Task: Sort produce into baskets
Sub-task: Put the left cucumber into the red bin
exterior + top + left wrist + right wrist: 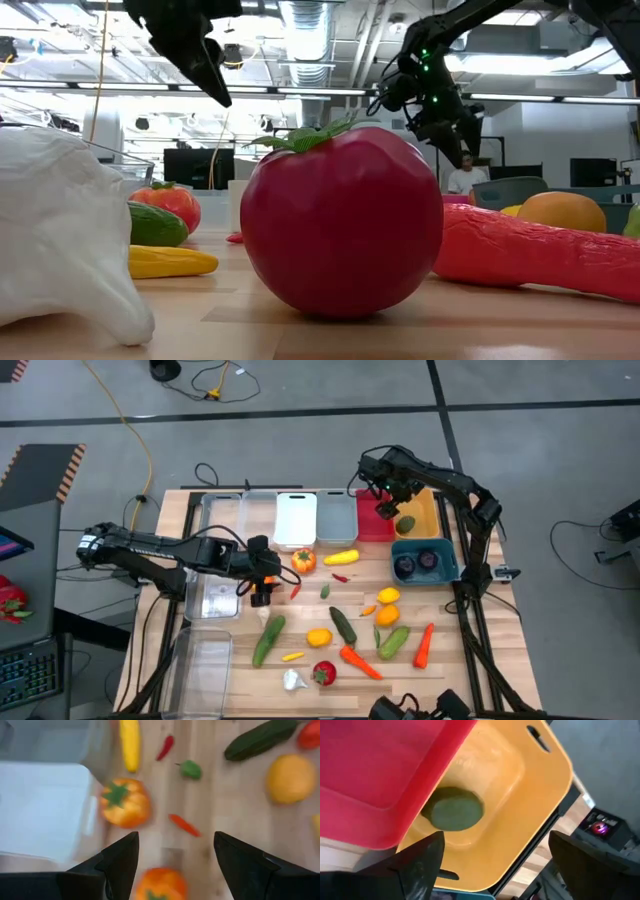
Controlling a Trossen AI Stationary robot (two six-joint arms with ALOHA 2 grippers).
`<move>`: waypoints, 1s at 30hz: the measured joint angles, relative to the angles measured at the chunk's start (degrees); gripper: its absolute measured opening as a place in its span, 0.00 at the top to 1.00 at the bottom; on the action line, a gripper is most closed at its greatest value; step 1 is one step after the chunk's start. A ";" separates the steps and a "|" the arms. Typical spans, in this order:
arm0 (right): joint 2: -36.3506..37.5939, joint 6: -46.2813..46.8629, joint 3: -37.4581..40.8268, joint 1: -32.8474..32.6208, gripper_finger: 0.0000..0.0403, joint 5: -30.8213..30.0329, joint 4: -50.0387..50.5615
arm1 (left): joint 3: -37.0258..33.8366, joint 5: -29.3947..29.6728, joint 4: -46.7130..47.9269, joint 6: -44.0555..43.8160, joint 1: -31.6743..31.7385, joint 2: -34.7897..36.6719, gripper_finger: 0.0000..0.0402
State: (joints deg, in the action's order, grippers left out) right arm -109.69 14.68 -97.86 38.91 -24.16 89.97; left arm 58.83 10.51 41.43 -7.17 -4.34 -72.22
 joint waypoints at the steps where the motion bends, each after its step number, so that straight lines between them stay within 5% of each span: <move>1: 0.55 -0.03 0.00 -0.65 0.04 -0.38 0.00 | 0.00 -2.06 0.02 -2.26 -0.11 0.00 0.39; 6: 4.64 0.33 0.00 -4.86 0.04 -1.51 -0.23 | 0.00 -8.12 0.16 -12.66 -2.54 0.00 0.39; 13: 12.24 6.92 0.00 -13.86 0.05 -1.47 -0.80 | 0.04 -8.65 0.10 -25.07 -9.95 -0.58 0.39; 30: 20.43 19.37 0.00 -47.77 0.05 -1.51 -7.01 | 0.07 -8.76 -0.17 -42.13 -20.79 -15.17 0.39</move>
State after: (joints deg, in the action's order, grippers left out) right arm -89.26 34.05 -97.86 -8.87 -25.67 82.96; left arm 58.89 1.75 41.25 -49.29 -25.12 -87.40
